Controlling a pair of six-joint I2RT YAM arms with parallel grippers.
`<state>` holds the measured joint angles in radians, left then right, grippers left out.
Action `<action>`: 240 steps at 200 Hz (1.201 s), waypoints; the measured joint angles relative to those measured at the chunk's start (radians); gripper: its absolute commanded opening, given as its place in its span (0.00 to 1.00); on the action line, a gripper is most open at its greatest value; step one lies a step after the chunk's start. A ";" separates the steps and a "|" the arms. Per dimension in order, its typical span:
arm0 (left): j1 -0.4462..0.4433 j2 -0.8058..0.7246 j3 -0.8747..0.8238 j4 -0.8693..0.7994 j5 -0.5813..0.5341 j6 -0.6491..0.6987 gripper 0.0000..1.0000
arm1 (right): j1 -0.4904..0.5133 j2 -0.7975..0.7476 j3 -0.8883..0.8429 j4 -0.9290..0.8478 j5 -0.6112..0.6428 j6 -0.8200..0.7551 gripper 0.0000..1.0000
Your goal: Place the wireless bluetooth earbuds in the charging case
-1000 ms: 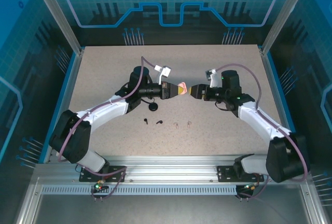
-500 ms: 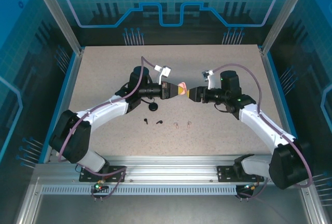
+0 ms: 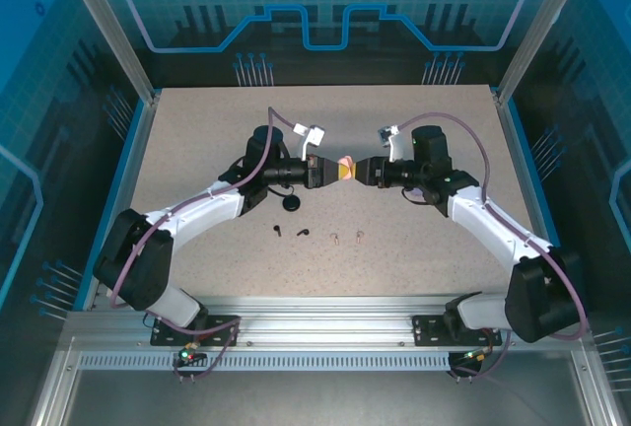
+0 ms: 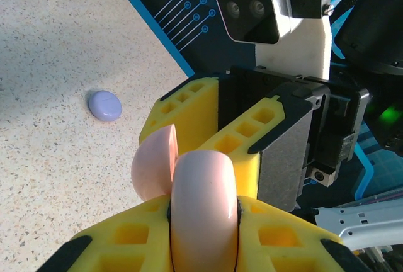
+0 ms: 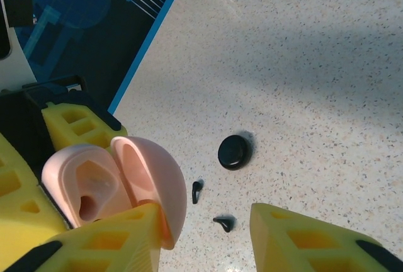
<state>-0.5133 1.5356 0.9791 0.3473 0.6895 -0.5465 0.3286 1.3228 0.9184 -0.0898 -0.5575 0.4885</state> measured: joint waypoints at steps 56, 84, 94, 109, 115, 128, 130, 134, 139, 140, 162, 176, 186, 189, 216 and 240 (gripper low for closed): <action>0.000 0.000 0.000 -0.001 -0.001 0.000 0.00 | 0.006 0.006 0.004 0.002 -0.007 -0.008 0.23; 0.000 0.000 0.000 -0.001 -0.008 0.000 0.00 | 0.014 0.025 0.028 0.000 -0.023 -0.011 0.15; 0.000 0.000 0.000 0.000 -0.012 0.000 0.00 | 0.018 0.028 0.035 -0.002 -0.024 -0.009 0.11; 0.002 0.000 0.001 0.003 -0.012 0.000 0.00 | 0.019 0.030 0.042 -0.012 -0.023 -0.012 0.05; 0.002 0.000 0.001 0.002 -0.012 0.000 0.00 | 0.019 0.031 0.044 -0.016 -0.022 -0.014 0.03; 0.002 0.000 0.001 0.002 -0.013 -0.001 0.02 | 0.019 0.032 0.051 -0.029 -0.020 -0.018 0.00; 0.002 0.000 0.001 0.002 -0.013 0.000 0.03 | 0.019 0.032 0.053 -0.030 -0.019 -0.023 0.00; 0.002 0.000 0.001 0.003 -0.014 -0.001 0.05 | 0.019 0.032 0.054 -0.032 -0.019 -0.023 0.00; 0.002 0.000 0.002 0.003 -0.015 -0.001 0.09 | 0.019 0.032 0.056 -0.034 -0.018 -0.023 0.00; 0.002 0.000 0.002 0.003 -0.015 -0.001 0.10 | 0.019 0.032 0.056 -0.035 -0.018 -0.023 0.00; 0.002 0.000 0.002 0.006 -0.023 -0.001 0.42 | 0.021 0.033 0.068 -0.053 -0.007 -0.024 0.00; 0.002 0.000 0.002 0.005 -0.024 0.000 0.67 | 0.024 0.035 0.088 -0.072 0.012 -0.029 0.00; 0.000 0.000 0.002 0.002 -0.032 0.006 0.78 | 0.025 0.038 0.111 -0.093 0.033 -0.037 0.00; 0.000 0.000 0.002 0.001 -0.034 0.006 0.81 | 0.025 0.039 0.119 -0.100 0.040 -0.040 0.00; 0.003 -0.014 0.004 -0.034 -0.062 0.031 0.99 | 0.025 0.041 0.183 -0.174 0.112 -0.076 0.00; 0.022 -0.058 0.009 -0.080 -0.077 0.064 0.99 | 0.025 0.041 0.218 -0.235 0.176 -0.123 0.00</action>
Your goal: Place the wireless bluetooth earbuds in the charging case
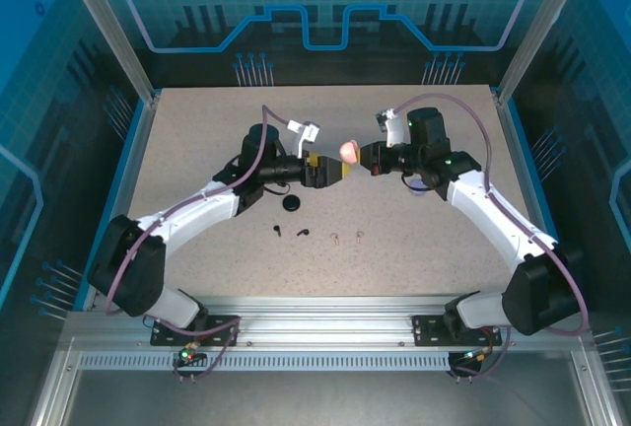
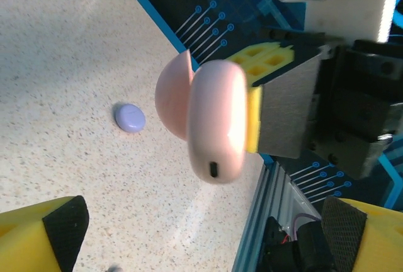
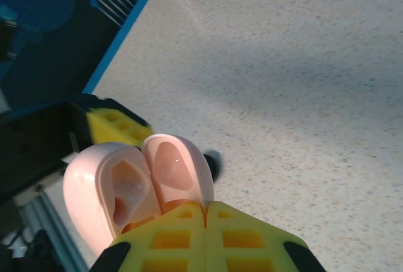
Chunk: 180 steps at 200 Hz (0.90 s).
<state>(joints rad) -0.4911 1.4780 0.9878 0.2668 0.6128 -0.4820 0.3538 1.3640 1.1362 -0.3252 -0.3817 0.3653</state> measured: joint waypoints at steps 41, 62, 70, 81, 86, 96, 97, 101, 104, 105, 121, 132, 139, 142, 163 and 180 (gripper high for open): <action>0.047 -0.057 0.069 -0.127 0.002 0.100 0.99 | 0.025 0.000 0.020 -0.101 0.096 -0.125 0.00; 0.054 -0.056 0.140 -0.238 0.042 0.179 0.99 | 0.055 -0.001 0.044 -0.148 0.134 -0.209 0.00; 0.054 -0.055 0.168 -0.285 0.063 0.211 0.98 | 0.063 -0.001 0.056 -0.166 0.140 -0.237 0.00; 0.054 -0.051 0.201 -0.341 0.088 0.253 0.97 | 0.067 -0.001 0.076 -0.191 0.143 -0.276 0.00; 0.054 -0.049 0.213 -0.366 0.099 0.271 0.96 | 0.067 -0.001 0.086 -0.202 0.143 -0.291 0.00; 0.054 -0.042 0.235 -0.415 0.122 0.307 0.93 | 0.067 0.000 0.107 -0.223 0.141 -0.323 0.00; 0.054 -0.041 0.236 -0.418 0.124 0.309 0.92 | 0.067 0.000 0.109 -0.225 0.141 -0.325 0.00; 0.054 -0.037 0.243 -0.438 0.133 0.323 0.90 | 0.067 0.000 0.119 -0.237 0.138 -0.340 0.00; 0.054 -0.032 0.249 -0.454 0.142 0.336 0.88 | 0.067 0.000 0.126 -0.243 0.137 -0.347 0.00; 0.054 -0.031 0.250 -0.457 0.143 0.338 0.88 | 0.067 0.000 0.128 -0.244 0.136 -0.349 0.00; 0.054 -0.004 0.278 -0.534 0.182 0.384 0.80 | 0.072 0.000 0.166 -0.280 0.127 -0.392 0.00; 0.054 0.021 0.301 -0.584 0.205 0.419 0.77 | 0.078 0.003 0.194 -0.305 0.117 -0.417 0.00; 0.054 0.035 0.313 -0.610 0.216 0.438 0.76 | 0.082 0.008 0.209 -0.317 0.113 -0.431 0.00; 0.054 0.042 0.317 -0.619 0.219 0.438 0.75 | 0.084 0.010 0.215 -0.322 0.112 -0.438 0.00; 0.054 0.069 0.333 -0.673 0.235 0.478 0.72 | 0.097 0.031 0.239 -0.347 0.112 -0.470 0.00; 0.054 0.082 0.344 -0.702 0.243 0.500 0.68 | 0.105 0.047 0.240 -0.367 0.113 -0.488 0.00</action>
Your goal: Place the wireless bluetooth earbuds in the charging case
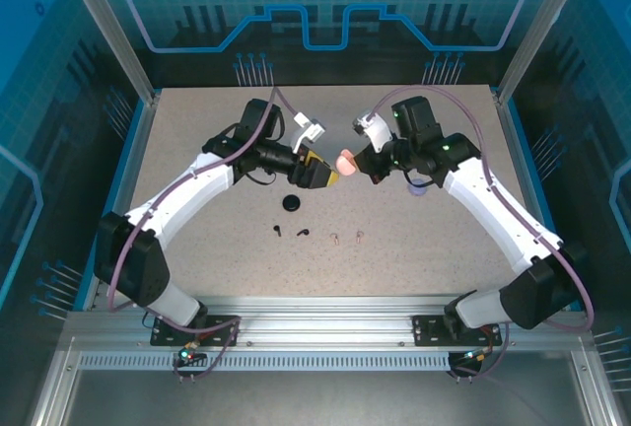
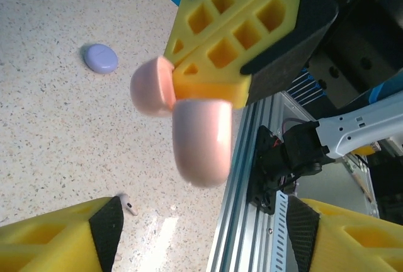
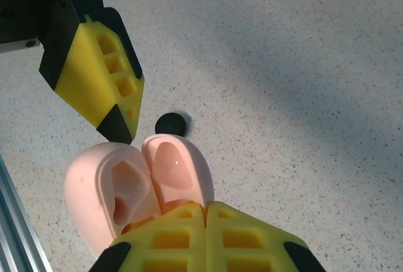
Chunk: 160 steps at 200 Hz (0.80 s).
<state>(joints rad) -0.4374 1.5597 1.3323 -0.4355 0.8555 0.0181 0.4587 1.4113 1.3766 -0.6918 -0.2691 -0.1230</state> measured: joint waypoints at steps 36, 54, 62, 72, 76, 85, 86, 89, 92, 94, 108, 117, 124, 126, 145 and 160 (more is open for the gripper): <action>0.000 0.048 0.039 -0.024 0.024 0.025 0.60 | 0.027 0.030 0.006 -0.029 0.000 -0.021 0.00; 0.000 0.069 0.042 -0.033 0.036 0.037 0.56 | 0.040 0.043 0.020 -0.038 0.000 -0.029 0.00; 0.000 0.078 0.045 -0.037 0.041 0.037 0.55 | 0.045 0.050 0.026 -0.042 0.001 -0.033 0.00; 0.000 0.090 0.049 -0.040 0.046 0.038 0.54 | 0.049 0.054 0.032 -0.044 0.001 -0.036 0.00; 0.000 0.093 0.050 -0.040 0.048 0.037 0.53 | 0.051 0.056 0.034 -0.046 0.001 -0.037 0.00; 0.000 0.100 0.053 -0.041 0.054 0.039 0.50 | 0.053 0.059 0.039 -0.049 0.003 -0.038 0.00; 0.000 0.100 0.053 -0.040 0.055 0.039 0.50 | 0.053 0.059 0.040 -0.050 0.003 -0.039 0.00; 0.000 0.101 0.053 -0.041 0.058 0.037 0.50 | 0.053 0.059 0.040 -0.049 0.003 -0.039 0.00; 0.000 0.103 0.054 -0.042 0.060 0.040 0.49 | 0.054 0.060 0.042 -0.050 0.004 -0.040 0.00; 0.000 0.104 0.055 -0.043 0.060 0.040 0.49 | 0.054 0.061 0.042 -0.050 0.004 -0.040 0.00; 0.000 0.111 0.061 -0.049 0.066 0.042 0.45 | 0.054 0.064 0.045 -0.050 0.007 -0.040 0.00; 0.000 0.112 0.066 -0.053 0.067 0.042 0.43 | 0.055 0.066 0.045 -0.050 0.008 -0.040 0.00; 0.000 0.112 0.068 -0.057 0.067 0.043 0.40 | 0.055 0.067 0.046 -0.050 0.010 -0.040 0.00; 0.000 0.112 0.069 -0.057 0.067 0.044 0.40 | 0.055 0.067 0.046 -0.050 0.011 -0.040 0.00; 0.000 0.113 0.070 -0.058 0.074 0.045 0.35 | 0.057 0.069 0.052 -0.051 0.020 -0.040 0.00; 0.000 0.113 0.071 -0.058 0.081 0.049 0.33 | 0.058 0.069 0.052 -0.052 0.026 -0.040 0.00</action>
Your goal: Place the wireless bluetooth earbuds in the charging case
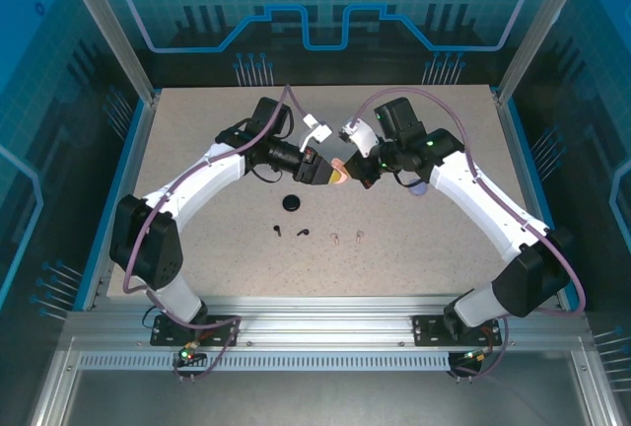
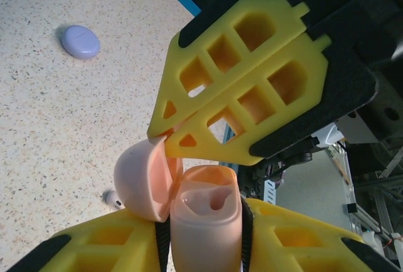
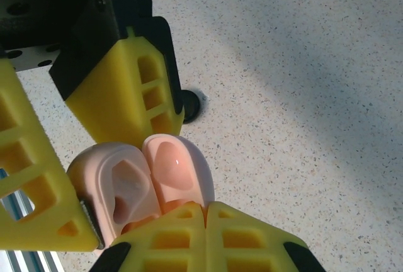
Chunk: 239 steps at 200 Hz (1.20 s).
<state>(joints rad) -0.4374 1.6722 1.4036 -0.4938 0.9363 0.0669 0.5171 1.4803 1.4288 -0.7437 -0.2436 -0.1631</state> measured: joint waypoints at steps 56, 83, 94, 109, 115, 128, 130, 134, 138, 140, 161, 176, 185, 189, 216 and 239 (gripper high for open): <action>0.000 0.002 0.002 -0.003 0.004 0.013 0.10 | 0.000 0.001 0.000 0.000 0.008 0.000 0.00; 0.000 0.003 0.002 0.002 0.004 0.014 0.00 | 0.000 0.005 0.011 -0.006 0.021 0.000 0.24; 0.000 0.003 0.002 0.002 0.004 0.014 0.00 | -0.001 0.011 0.025 -0.014 0.037 -0.001 0.33; 0.001 0.003 0.002 0.008 0.001 0.014 0.00 | -0.006 0.019 0.046 -0.024 0.055 0.008 0.35; 0.001 0.002 -0.001 0.013 -0.001 0.013 0.00 | -0.008 0.020 0.056 -0.027 0.060 0.009 0.36; 0.002 -0.003 -0.015 0.031 -0.009 0.011 0.00 | -0.016 0.020 0.080 -0.030 0.061 0.015 0.41; 0.002 -0.004 -0.018 0.032 -0.011 0.011 0.00 | -0.017 0.019 0.082 -0.031 0.062 0.017 0.42; 0.002 -0.007 -0.025 0.036 -0.016 0.010 0.00 | -0.021 0.018 0.089 -0.031 0.062 0.023 0.44; 0.002 -0.011 -0.033 0.042 -0.019 0.010 0.00 | -0.023 0.014 0.092 -0.031 0.063 0.031 0.45; 0.002 -0.013 -0.037 0.045 -0.021 0.010 0.00 | -0.026 0.013 0.093 -0.031 0.063 0.030 0.46; 0.003 -0.039 -0.084 0.083 -0.043 -0.008 0.00 | -0.043 -0.024 0.092 -0.035 0.061 0.061 0.53; 0.003 -0.063 -0.120 0.122 -0.069 -0.024 0.00 | -0.054 -0.063 0.084 -0.034 0.075 0.106 0.59; 0.003 -0.083 -0.148 0.156 -0.092 -0.040 0.00 | -0.061 -0.091 0.071 -0.034 0.087 0.147 0.59; 0.003 -0.094 -0.164 0.175 -0.104 -0.043 0.00 | -0.064 -0.105 0.062 -0.033 0.091 0.165 0.59; 0.003 -0.197 -0.298 0.331 -0.203 -0.104 0.00 | -0.082 -0.171 -0.044 -0.019 0.140 0.336 0.61; 0.003 -0.301 -0.431 0.513 -0.324 -0.169 0.00 | -0.082 -0.172 -0.161 0.001 0.151 0.479 0.61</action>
<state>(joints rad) -0.4347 1.3712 0.9722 0.0189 0.6125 -0.1020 0.4355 1.3087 1.2678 -0.7425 -0.0921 0.3157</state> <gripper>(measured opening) 0.224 0.609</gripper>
